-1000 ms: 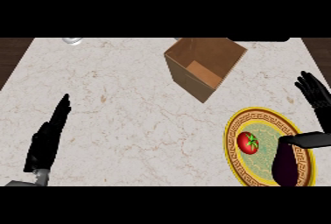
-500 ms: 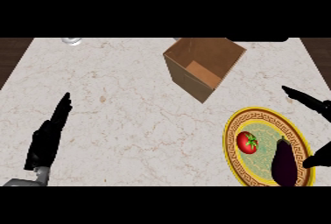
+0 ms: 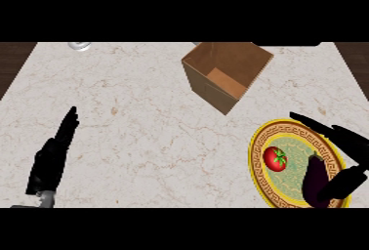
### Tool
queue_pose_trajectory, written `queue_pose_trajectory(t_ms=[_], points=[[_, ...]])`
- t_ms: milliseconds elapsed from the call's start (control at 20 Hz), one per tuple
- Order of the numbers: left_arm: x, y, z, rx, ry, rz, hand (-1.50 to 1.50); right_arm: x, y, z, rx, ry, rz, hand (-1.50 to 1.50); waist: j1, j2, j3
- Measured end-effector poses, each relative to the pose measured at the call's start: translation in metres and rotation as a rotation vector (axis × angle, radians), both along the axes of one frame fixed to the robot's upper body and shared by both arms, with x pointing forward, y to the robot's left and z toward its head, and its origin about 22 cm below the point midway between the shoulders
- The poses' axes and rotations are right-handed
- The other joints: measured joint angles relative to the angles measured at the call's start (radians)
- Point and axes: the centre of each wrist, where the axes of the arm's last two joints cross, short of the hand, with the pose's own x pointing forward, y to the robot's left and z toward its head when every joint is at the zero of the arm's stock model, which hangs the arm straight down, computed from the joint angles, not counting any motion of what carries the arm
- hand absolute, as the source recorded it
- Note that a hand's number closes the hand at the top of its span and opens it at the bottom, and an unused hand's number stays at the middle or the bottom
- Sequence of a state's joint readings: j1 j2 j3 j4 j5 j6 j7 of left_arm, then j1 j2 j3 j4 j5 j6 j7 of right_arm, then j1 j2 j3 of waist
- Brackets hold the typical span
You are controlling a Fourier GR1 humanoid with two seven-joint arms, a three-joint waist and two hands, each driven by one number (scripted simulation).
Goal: Pick the tomato from the plate and place it in the cardboard box
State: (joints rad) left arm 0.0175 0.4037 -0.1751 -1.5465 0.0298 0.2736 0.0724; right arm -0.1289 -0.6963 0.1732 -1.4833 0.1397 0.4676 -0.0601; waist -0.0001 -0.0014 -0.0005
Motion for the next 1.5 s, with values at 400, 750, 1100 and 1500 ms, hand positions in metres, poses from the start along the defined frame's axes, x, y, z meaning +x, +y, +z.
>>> queue_pose_trajectory(t_ms=[400,750,1100,1500], points=[[0.002,0.003,-0.001,0.001,0.000,-0.007,0.00,-0.004,0.013,-0.015,-0.063,0.036,-0.026,-1.50,0.001,0.001,0.000],[0.009,-0.005,0.002,-0.002,0.009,-0.005,0.00,-0.003,0.024,-0.032,-0.075,0.047,-0.034,-1.50,0.001,0.001,0.000],[0.001,0.002,0.001,-0.004,0.005,0.002,0.00,-0.005,0.031,-0.036,-0.073,0.038,-0.038,-1.50,0.001,0.001,0.000],[0.004,0.002,0.001,-0.005,0.007,0.000,0.00,-0.003,0.032,-0.048,-0.060,0.042,-0.050,-1.50,0.001,0.001,0.000]])
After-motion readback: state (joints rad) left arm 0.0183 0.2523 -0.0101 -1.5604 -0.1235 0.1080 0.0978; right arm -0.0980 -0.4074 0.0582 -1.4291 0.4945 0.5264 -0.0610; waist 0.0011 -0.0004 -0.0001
